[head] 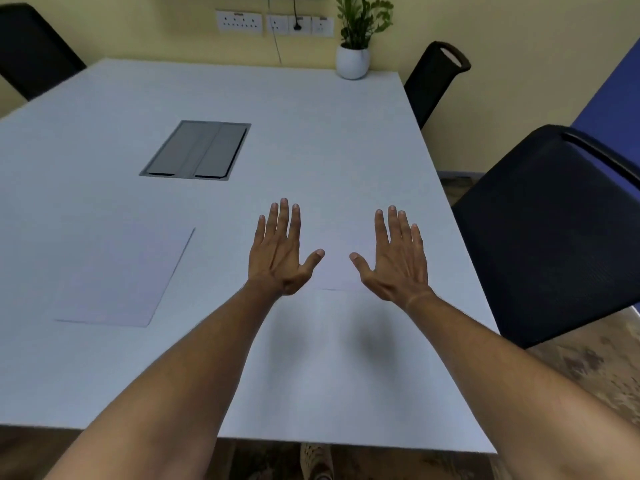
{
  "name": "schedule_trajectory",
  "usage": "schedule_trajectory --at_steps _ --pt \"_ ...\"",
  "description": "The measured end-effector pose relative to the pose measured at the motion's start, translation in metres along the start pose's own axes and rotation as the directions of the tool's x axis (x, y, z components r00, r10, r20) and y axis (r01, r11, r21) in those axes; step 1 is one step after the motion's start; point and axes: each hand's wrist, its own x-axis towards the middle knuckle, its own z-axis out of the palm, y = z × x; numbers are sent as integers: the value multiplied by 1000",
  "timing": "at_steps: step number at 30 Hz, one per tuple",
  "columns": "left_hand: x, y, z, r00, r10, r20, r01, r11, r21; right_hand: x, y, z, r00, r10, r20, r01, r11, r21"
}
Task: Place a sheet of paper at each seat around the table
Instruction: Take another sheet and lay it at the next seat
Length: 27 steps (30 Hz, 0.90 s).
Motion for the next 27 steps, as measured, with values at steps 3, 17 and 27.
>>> schedule_trajectory --at_steps 3,17,27 --pt "-36 -11 -15 999 -37 -11 37 999 14 -25 -22 -10 999 -35 -18 35 999 26" --pt "-155 -124 -73 976 -212 -53 213 977 20 -73 -170 -21 983 -179 -37 182 979 89" --pt "-184 -281 -77 980 -201 -11 201 979 21 -60 -324 9 988 -150 -45 154 985 82"
